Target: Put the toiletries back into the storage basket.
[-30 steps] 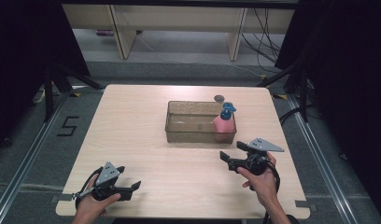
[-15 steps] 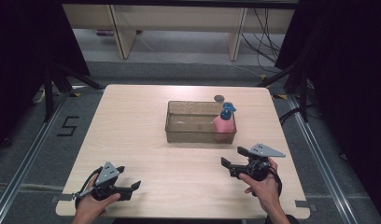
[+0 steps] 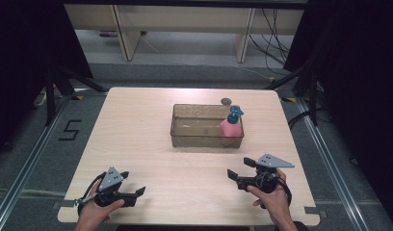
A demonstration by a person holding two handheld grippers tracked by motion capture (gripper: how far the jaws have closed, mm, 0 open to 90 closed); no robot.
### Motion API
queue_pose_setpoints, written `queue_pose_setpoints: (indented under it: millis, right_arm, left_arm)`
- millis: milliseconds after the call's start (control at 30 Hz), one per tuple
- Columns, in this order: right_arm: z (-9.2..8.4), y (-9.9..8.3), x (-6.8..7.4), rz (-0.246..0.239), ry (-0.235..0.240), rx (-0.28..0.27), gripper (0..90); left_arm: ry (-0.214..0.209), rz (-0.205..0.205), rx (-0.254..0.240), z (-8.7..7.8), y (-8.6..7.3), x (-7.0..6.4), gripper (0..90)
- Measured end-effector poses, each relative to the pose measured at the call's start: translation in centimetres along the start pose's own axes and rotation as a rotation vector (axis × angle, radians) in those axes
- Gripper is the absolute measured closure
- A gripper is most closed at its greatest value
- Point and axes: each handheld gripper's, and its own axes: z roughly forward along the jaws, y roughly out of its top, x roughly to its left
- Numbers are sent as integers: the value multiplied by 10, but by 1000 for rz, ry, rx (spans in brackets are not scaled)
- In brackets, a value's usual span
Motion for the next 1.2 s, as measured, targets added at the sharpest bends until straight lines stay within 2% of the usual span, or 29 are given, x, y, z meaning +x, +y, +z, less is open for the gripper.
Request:
queue_pose_setpoints:
  millis: [33, 67, 167, 267, 300, 333, 367, 400, 433, 500, 533, 567, 600, 667, 700, 733, 767, 800, 867, 900, 933, 967, 1033, 1067, 1100, 1133, 1167, 1200]
  right_arm:
    - [0, -1, 1, 21, 9, 14, 156]
    - [2, -2, 1, 23, 10, 4, 156]
    - [-1, -4, 2, 2, -1, -1, 156]
    - [-1, -6, 6, 28, 8, 3, 156]
    - [-3, -7, 7, 44, 7, 28, 156]
    - [-2, -9, 5, 7, 6, 21, 156]
    - [-2, -10, 8, 38, 10, 25, 156]
    - [-1, -10, 7, 21, 10, 12, 156]
    - [-3, -11, 8, 36, 24, 23, 156]
    - [-5, -13, 11, 45, 5, 23, 156]
    - [-5, -13, 9, 18, 10, 18, 156]
    - [-7, -15, 12, 61, 12, 29, 155]
    - [-8, -15, 10, 30, 7, 28, 156]
    - [-10, -17, 11, 48, -7, 34, 155]
    - [-11, -17, 9, 18, -3, 29, 156]
    - [-11, -19, 8, -6, -20, 24, 156]
    - [-14, -19, 12, 59, -1, 50, 156]
    - [-13, -21, 12, 35, -13, 27, 159]
    - [-15, -23, 13, 48, -9, 60, 159]
    - [-16, -24, 10, -3, -29, 48, 159]
    - [-17, -24, 13, 33, -18, 67, 159]
    - [-18, -25, 12, 10, -18, 68, 159]
    - [-18, -27, 12, 15, 12, 55, 159]
    - [-19, -27, 12, 7, 0, 61, 159]
    - [-20, -26, 15, 31, -7, 72, 159]
    - [-19, -28, 14, 26, 0, 55, 159]
    - [-20, -28, 15, 31, -1, 63, 158]
    - [-22, -28, 14, 15, -8, 71, 158]
  left_arm:
    - [-1, 0, -1, 0, 0, 0, 148]
    - [-1, 0, -1, 0, 0, 0, 148]
    - [-3, 7, -1, 0, 0, 0, 148]
    - [-3, 8, 0, 0, 0, 0, 148]
    - [-3, 6, -1, 0, 0, 0, 148]
    - [-1, 0, 0, 0, 0, 0, 148]
    - [-5, 2, -1, 0, 0, 0, 148]
    - [-7, 1, -3, 1, 0, 0, 148]
    - [-7, 1, -2, 1, 0, 0, 148]
    - [-7, 4, 2, 0, 0, 0, 148]
    - [-7, 3, 2, 0, 0, 0, 148]
    - [-7, 1, -1, 1, 0, 0, 148]
    - [-6, 4, 2, 0, 0, 0, 149]
    - [-8, 1, -3, 1, 0, 0, 148]
    - [-7, 0, -2, 1, 0, 0, 148]
    - [-7, 1, -1, 1, 0, 0, 148]
    - [-8, 1, -1, 1, 0, 0, 148]
    - [-7, 4, 2, 1, 0, 0, 148]
    - [-7, 4, 0, 1, 0, 0, 149]
    - [-8, 4, 1, 1, 0, 0, 148]
    - [-8, 5, 1, 1, 0, 0, 148]
    - [-8, 5, 2, 1, 0, 0, 148]
    - [-7, 5, 2, 1, 0, 0, 148]
    - [-9, 3, 0, 1, 0, 0, 148]
    - [-9, 4, 0, 1, 0, 0, 148]
    - [-8, 6, 2, 1, 0, 0, 148]
    - [-8, 7, 2, 1, 0, 0, 148]
    - [-9, 7, 3, 1, 0, 0, 148]
